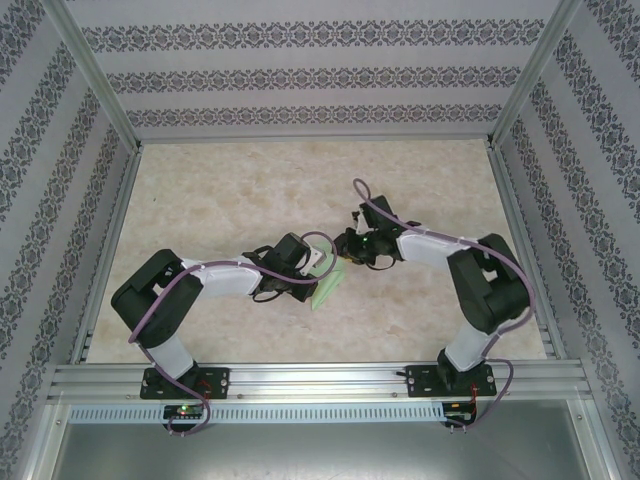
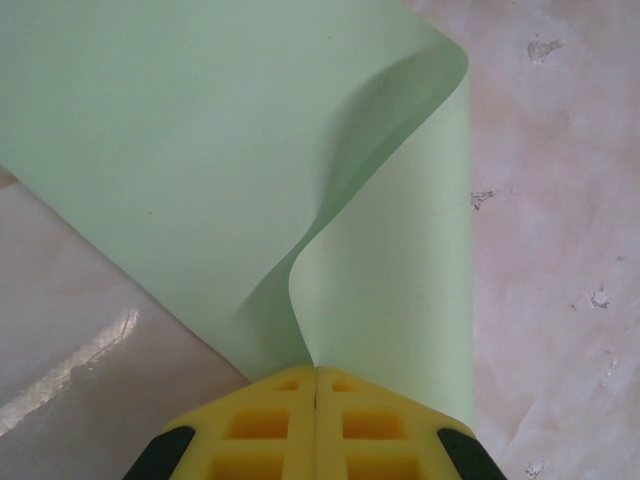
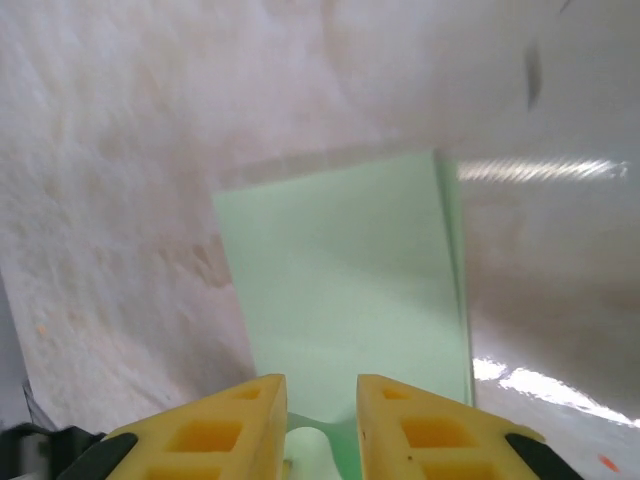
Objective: Fold a paper plane with a square sheet of paper (pick it up from the middle)
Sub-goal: Third fold the triangle at the center of the table.
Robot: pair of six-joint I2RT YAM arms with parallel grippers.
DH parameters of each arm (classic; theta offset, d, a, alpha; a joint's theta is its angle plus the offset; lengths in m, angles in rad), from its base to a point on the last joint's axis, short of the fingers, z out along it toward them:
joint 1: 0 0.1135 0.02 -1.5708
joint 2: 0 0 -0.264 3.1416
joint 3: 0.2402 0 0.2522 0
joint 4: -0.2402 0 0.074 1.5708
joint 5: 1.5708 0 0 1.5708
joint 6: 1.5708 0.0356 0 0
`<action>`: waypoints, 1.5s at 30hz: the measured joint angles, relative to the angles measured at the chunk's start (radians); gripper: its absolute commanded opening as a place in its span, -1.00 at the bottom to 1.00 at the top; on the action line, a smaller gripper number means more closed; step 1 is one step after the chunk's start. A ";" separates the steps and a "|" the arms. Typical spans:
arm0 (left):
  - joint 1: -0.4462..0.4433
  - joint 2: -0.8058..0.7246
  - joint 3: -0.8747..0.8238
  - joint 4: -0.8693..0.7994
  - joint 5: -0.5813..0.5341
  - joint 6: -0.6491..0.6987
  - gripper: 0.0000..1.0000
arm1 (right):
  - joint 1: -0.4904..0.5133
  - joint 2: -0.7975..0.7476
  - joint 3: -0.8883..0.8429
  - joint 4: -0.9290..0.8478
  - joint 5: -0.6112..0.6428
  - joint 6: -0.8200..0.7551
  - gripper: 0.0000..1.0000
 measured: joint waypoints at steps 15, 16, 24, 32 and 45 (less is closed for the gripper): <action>0.000 0.000 0.000 0.000 0.000 0.000 -1.00 | 0.101 -0.120 -0.203 0.130 -0.025 0.109 -0.91; 0.000 0.000 0.000 0.000 0.000 0.000 -1.00 | 0.106 -0.117 -0.209 0.147 -0.032 0.117 -0.92; 0.000 0.000 0.001 0.000 0.000 0.000 -1.00 | 0.126 -0.067 -0.229 0.251 -0.054 0.161 -0.92; 0.000 0.004 0.006 -0.002 0.000 0.001 -1.00 | 0.126 -0.002 -0.257 0.296 -0.057 0.165 -0.91; 0.000 0.011 0.014 -0.003 0.000 0.008 -1.00 | 0.126 0.008 -0.258 0.285 -0.040 0.157 -0.88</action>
